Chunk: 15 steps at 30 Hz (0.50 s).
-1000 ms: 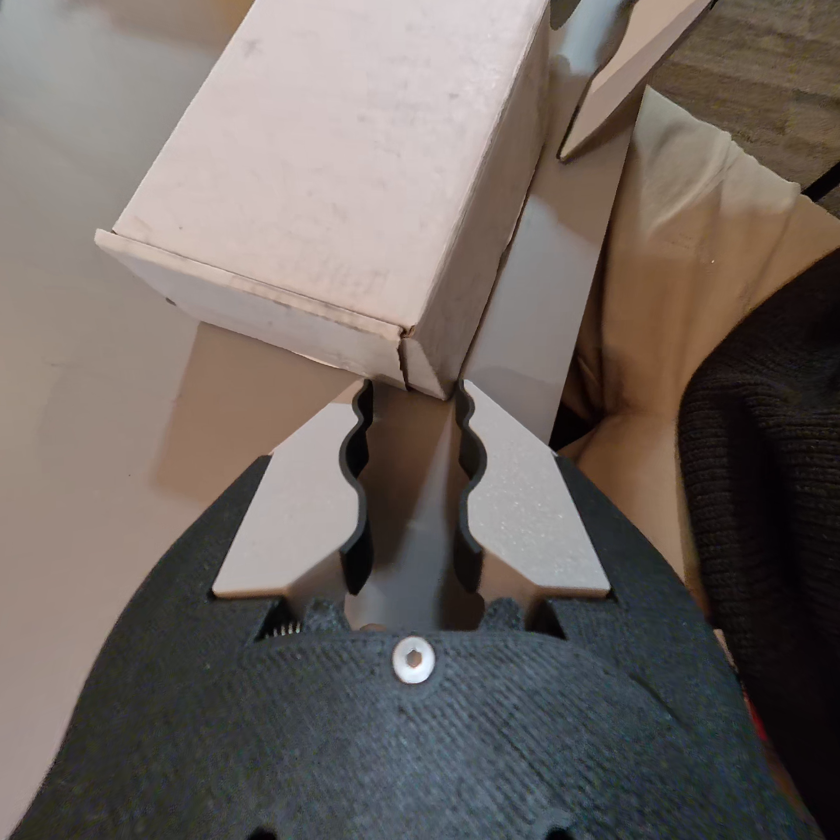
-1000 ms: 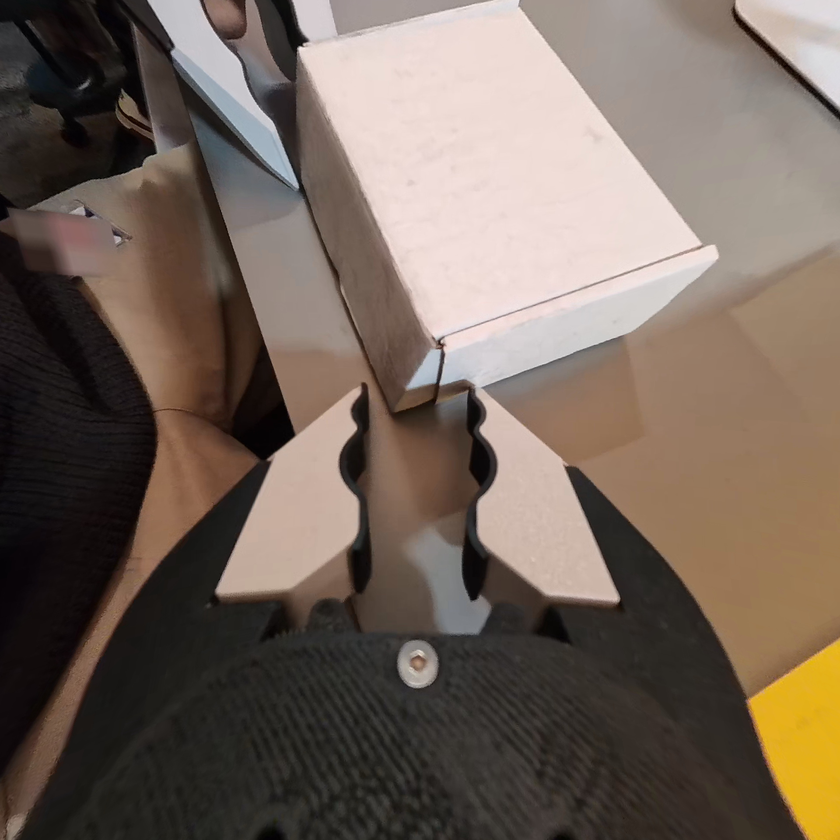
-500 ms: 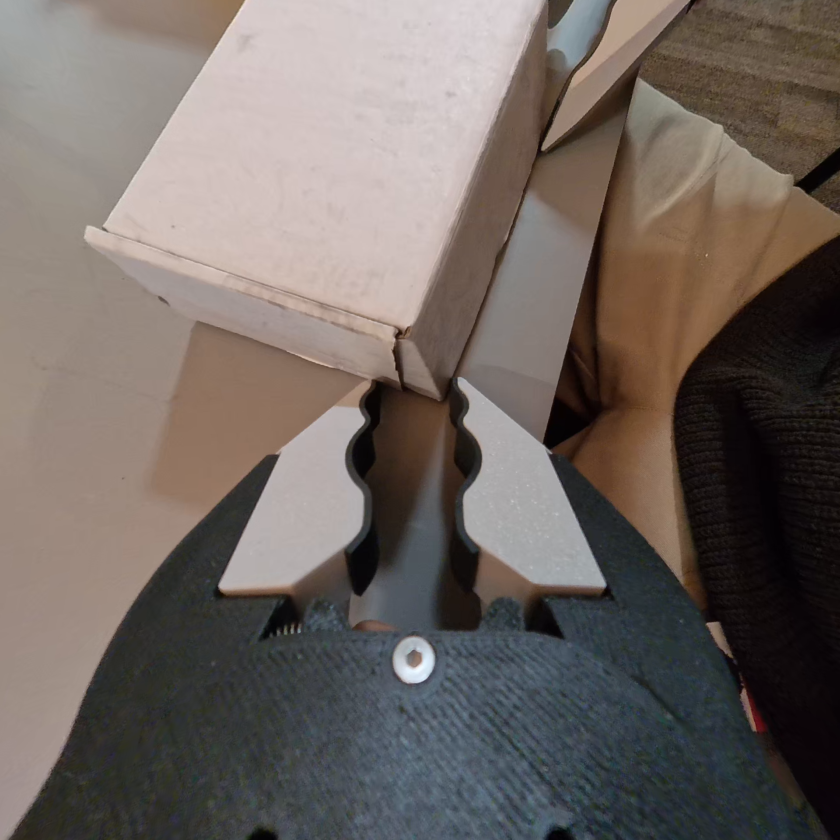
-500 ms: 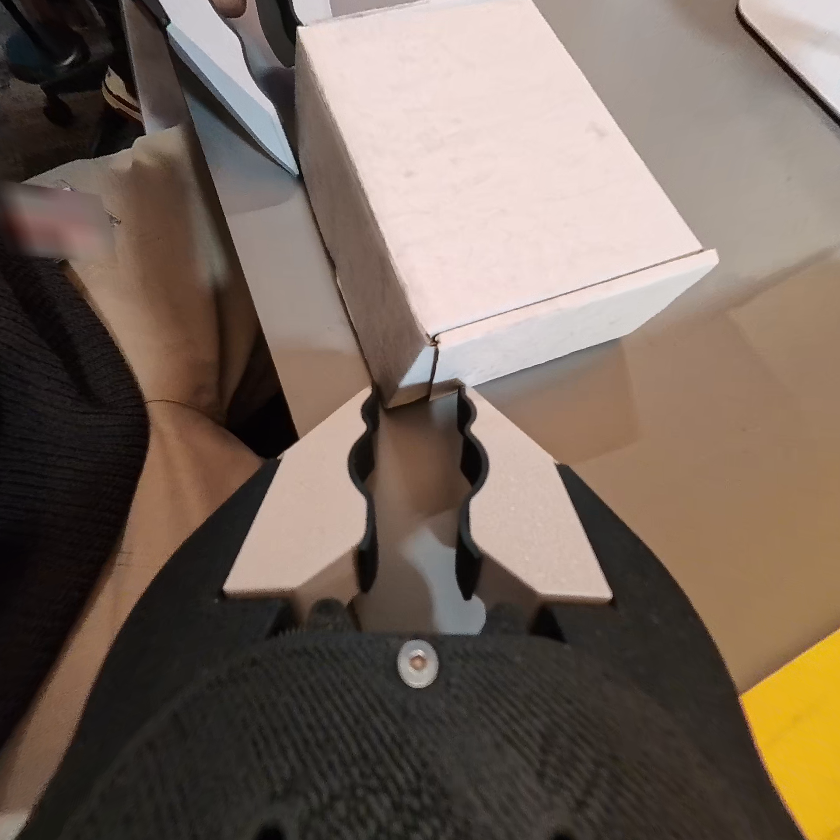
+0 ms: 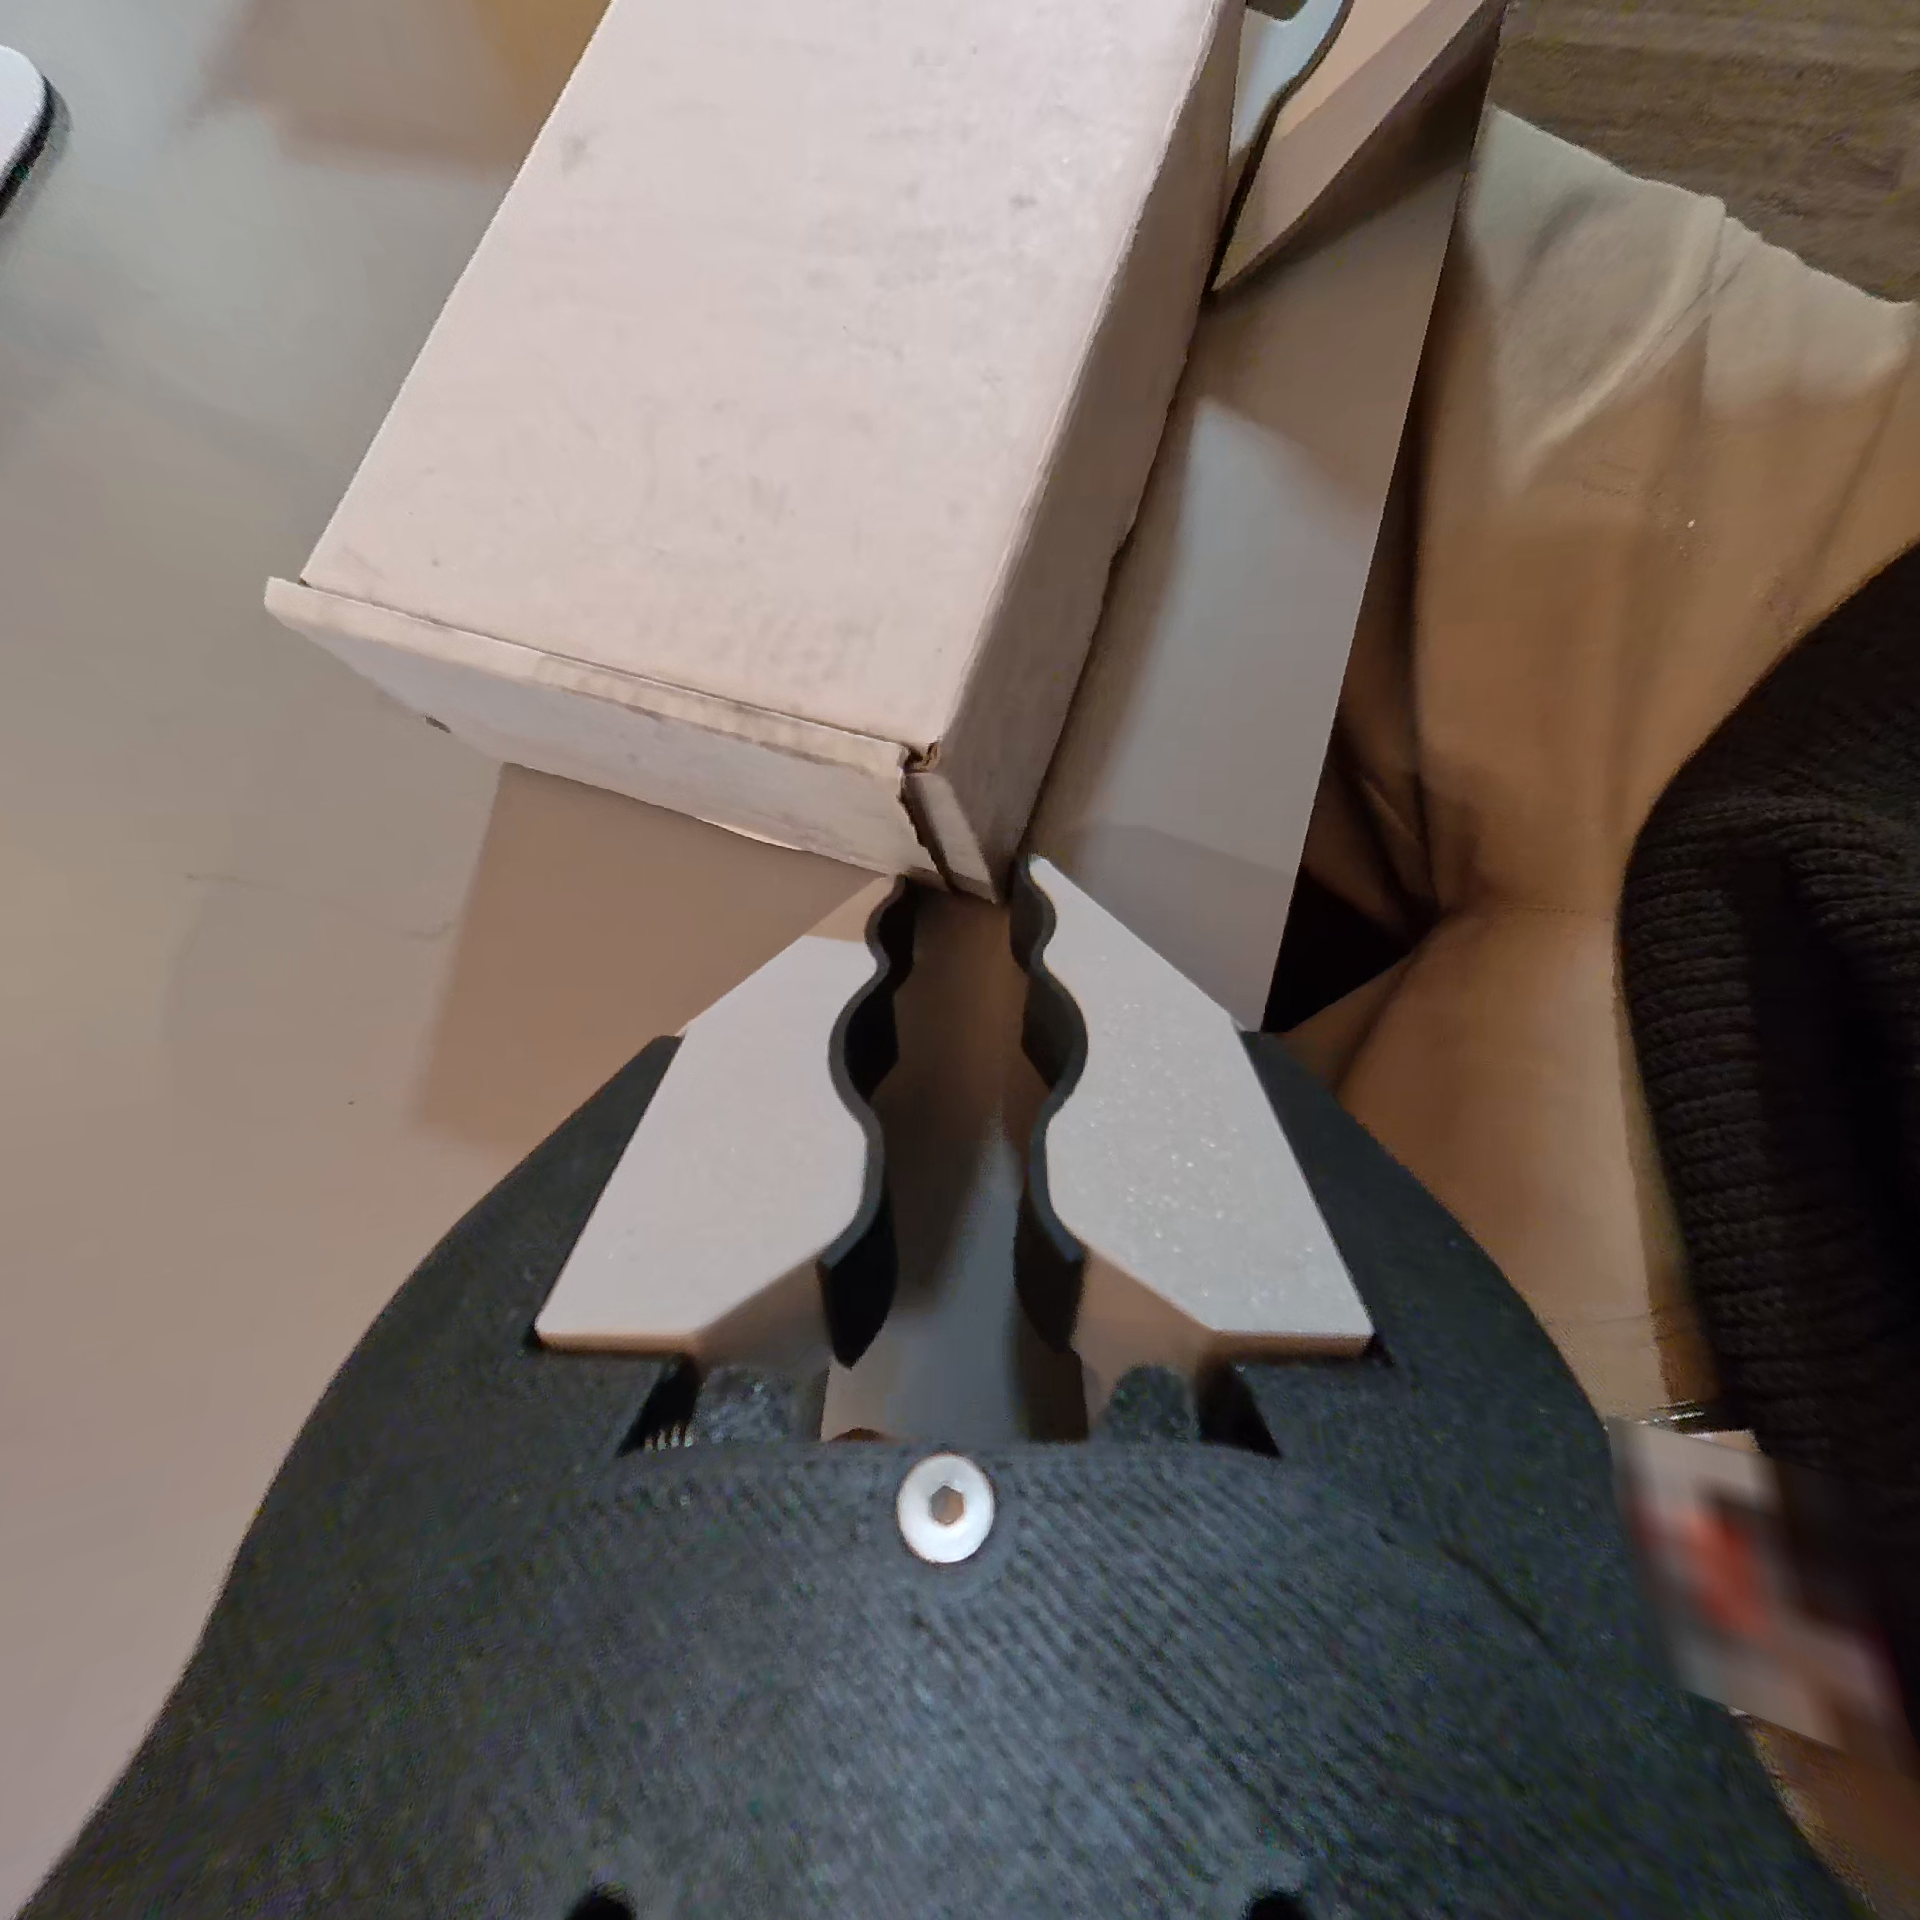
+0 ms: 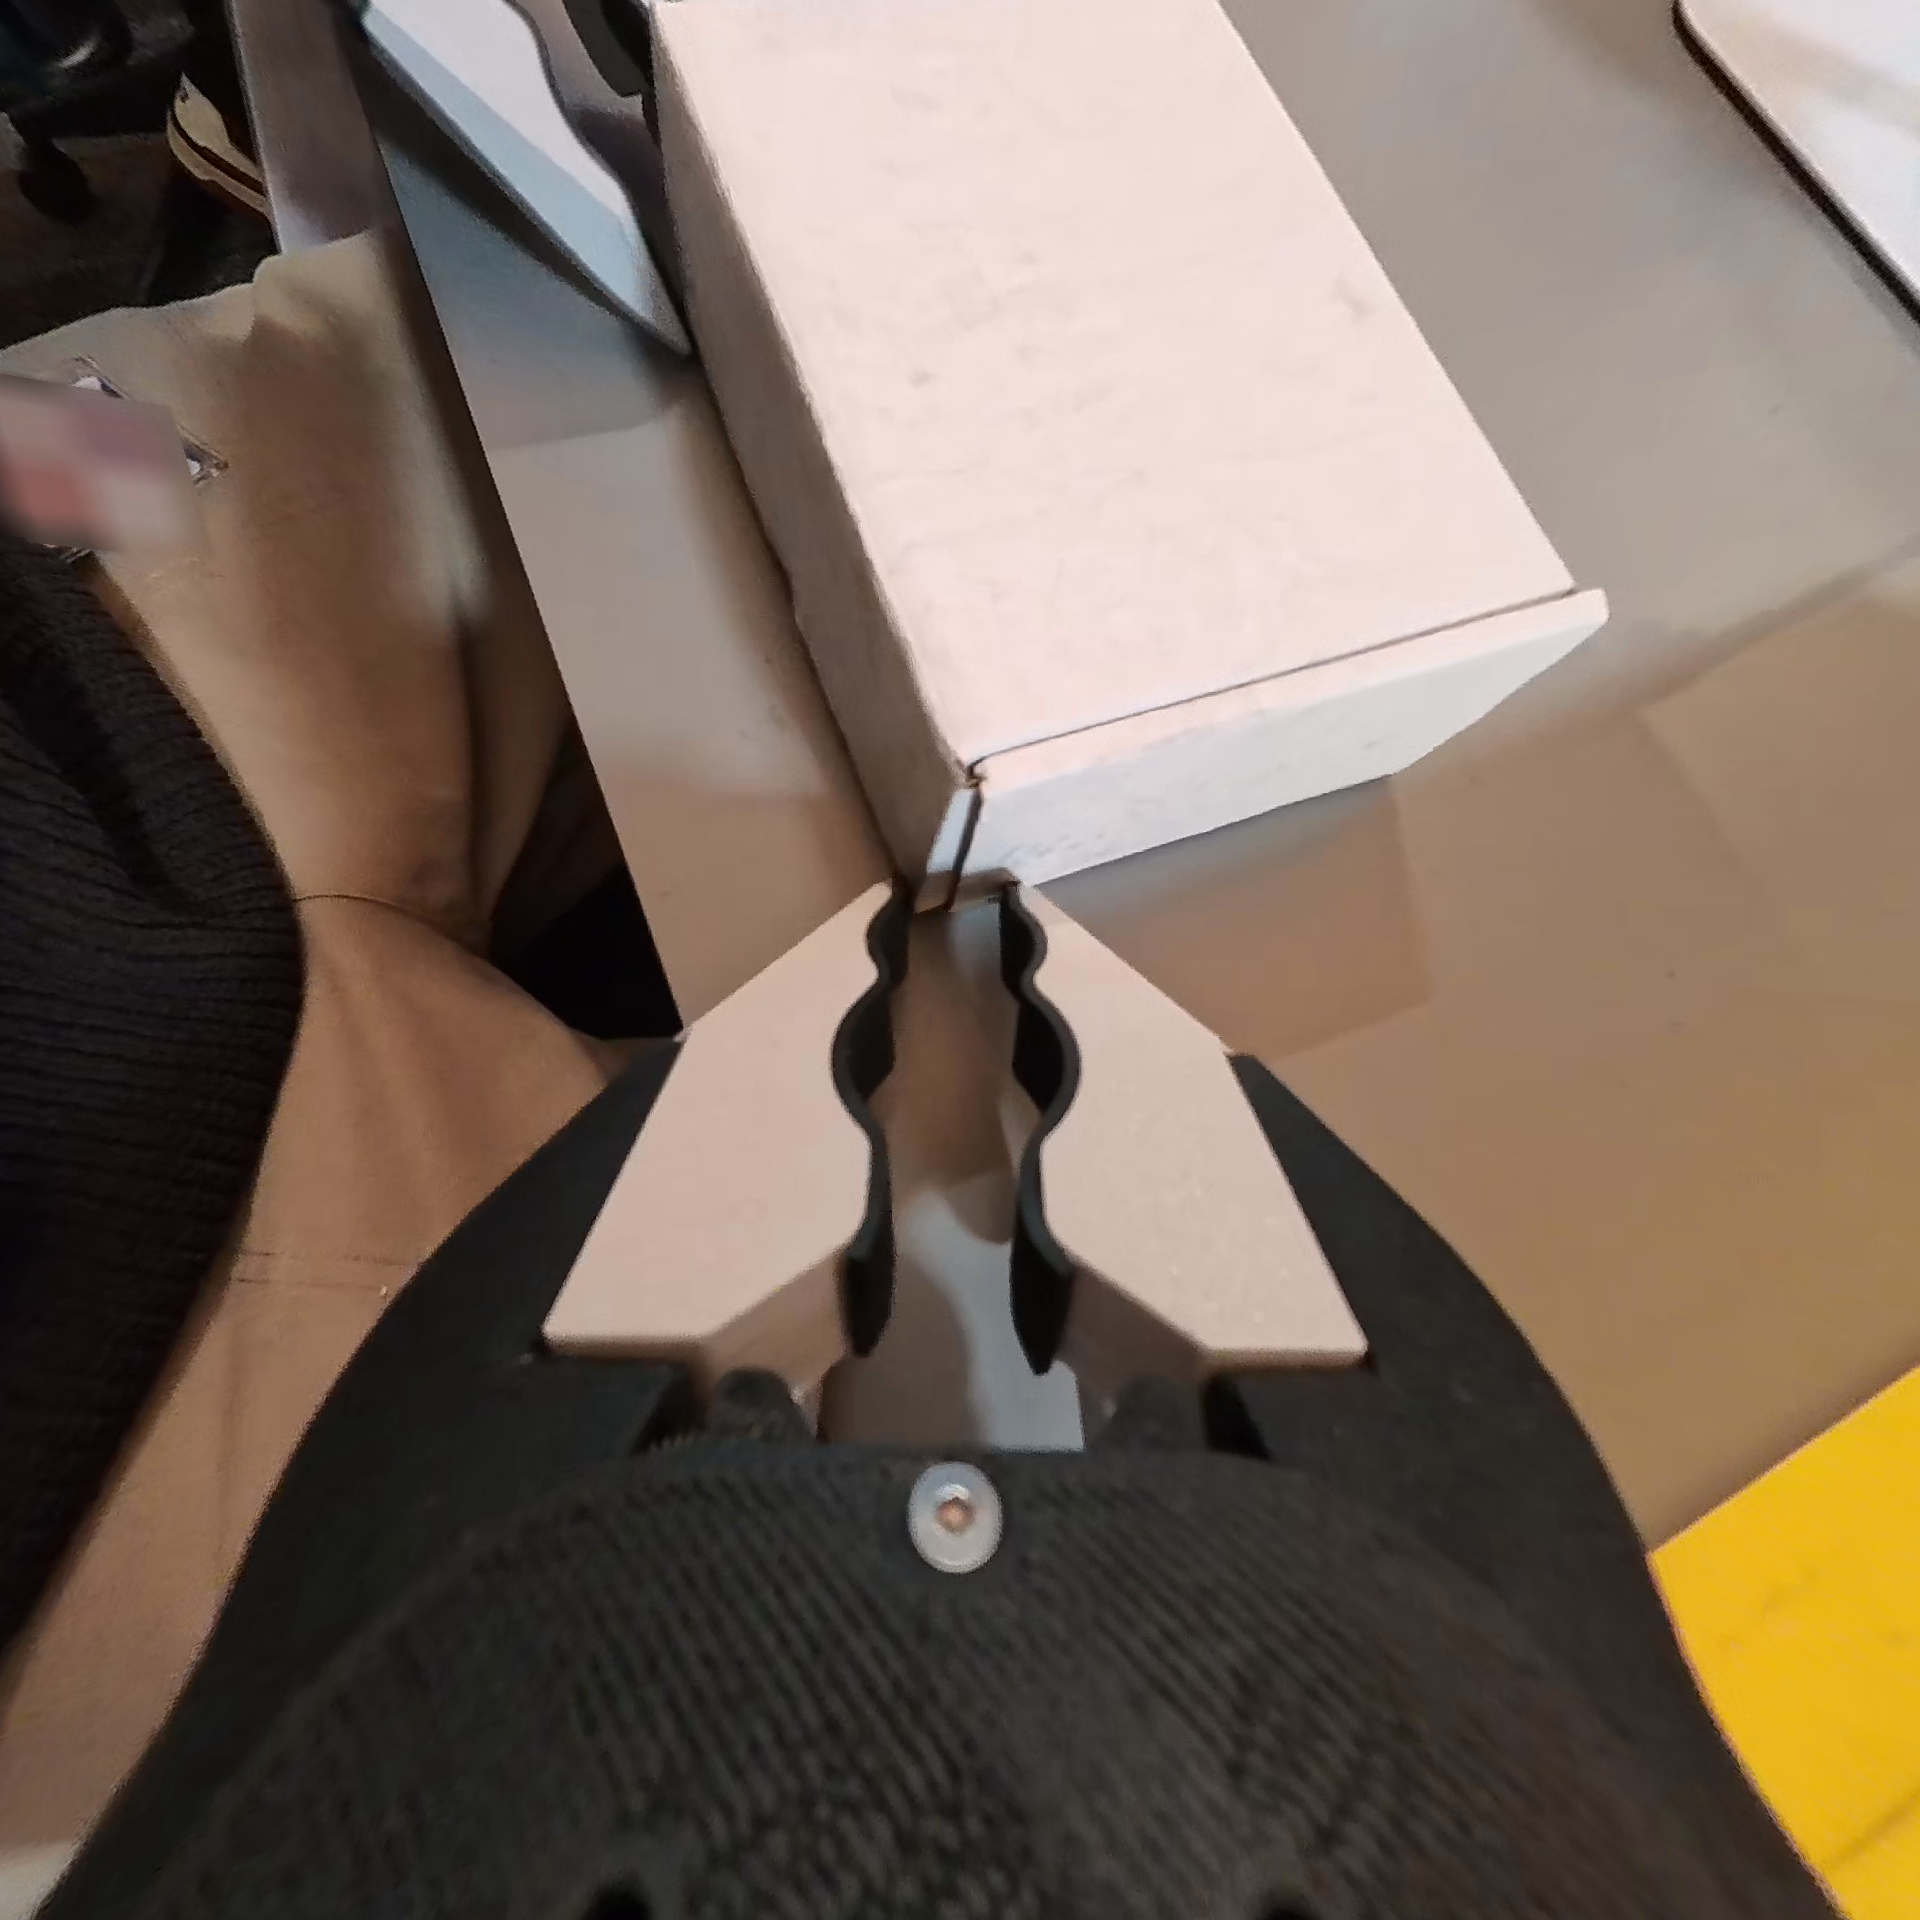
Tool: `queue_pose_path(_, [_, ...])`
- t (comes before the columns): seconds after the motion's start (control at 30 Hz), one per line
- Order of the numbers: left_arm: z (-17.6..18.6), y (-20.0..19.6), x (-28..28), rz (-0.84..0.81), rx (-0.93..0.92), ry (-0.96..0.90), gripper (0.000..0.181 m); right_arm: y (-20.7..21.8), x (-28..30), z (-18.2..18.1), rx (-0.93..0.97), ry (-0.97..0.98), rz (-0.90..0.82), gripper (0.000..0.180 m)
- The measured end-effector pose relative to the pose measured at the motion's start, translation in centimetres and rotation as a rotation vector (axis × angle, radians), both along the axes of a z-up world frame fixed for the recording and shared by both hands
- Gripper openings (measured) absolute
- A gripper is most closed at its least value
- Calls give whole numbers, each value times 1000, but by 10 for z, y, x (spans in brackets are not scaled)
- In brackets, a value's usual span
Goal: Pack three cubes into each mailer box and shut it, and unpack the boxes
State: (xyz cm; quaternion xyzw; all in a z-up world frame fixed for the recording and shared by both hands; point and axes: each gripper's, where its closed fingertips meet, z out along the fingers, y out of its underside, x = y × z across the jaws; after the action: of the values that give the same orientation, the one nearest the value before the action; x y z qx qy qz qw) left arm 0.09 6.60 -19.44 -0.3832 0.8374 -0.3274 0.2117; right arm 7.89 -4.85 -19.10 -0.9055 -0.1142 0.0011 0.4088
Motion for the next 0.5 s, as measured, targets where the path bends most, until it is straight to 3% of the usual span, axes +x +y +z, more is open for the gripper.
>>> queue_pose_path(0.5, [1,2,2,0,26,-25,5,1,3,-1,-12,-30,-16,11])
